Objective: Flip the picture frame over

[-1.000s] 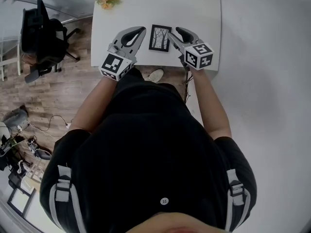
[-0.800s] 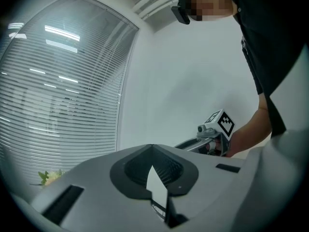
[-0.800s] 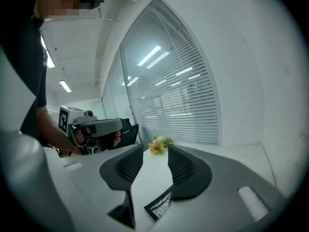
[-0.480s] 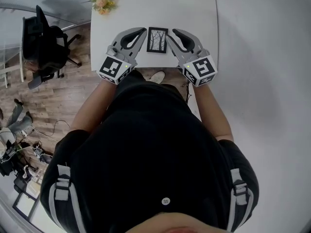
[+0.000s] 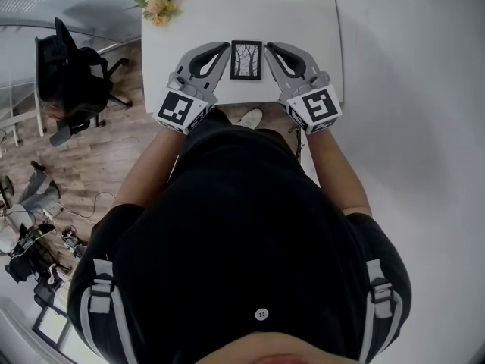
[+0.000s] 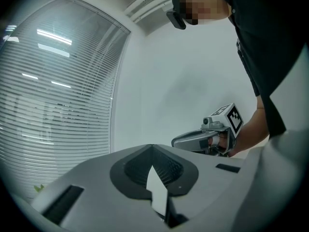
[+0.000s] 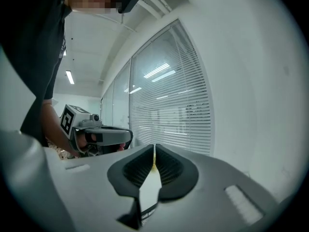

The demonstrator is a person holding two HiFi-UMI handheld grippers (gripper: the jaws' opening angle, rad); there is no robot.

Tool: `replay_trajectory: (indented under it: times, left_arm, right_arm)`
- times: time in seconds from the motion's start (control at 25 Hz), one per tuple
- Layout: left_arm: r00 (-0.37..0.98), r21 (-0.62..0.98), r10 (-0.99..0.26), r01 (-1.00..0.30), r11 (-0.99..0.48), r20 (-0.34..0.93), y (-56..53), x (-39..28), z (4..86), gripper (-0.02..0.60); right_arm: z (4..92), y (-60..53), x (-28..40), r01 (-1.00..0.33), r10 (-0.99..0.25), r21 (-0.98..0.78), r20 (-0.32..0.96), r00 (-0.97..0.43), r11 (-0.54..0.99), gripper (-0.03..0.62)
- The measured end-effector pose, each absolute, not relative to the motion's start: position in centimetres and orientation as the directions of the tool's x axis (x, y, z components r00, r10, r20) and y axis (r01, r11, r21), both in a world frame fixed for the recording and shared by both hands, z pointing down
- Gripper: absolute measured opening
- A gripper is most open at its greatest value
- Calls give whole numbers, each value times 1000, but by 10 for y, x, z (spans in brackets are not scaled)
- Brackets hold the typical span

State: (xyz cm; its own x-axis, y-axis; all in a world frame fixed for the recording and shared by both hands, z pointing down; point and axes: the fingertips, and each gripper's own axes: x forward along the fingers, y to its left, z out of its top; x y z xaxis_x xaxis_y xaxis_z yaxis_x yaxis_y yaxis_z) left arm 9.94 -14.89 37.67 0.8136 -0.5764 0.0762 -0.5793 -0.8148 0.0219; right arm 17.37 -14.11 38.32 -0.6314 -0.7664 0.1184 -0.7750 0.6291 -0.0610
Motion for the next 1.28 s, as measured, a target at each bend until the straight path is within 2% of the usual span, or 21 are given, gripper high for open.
replay_trajectory:
  times: [0.44,1.28]
  left_arm:
    - [819,-24,-571,-570,-821,62,-146,103,363,5]
    - [814,-2,-577,-578,-816,75,-140,94,373,5]
  right_arm:
    - [366,-139,180,-792,-788,-59,87,-610,607,11]
    - [374,-131,182,-812,-805,-76,108,-584,579,11]
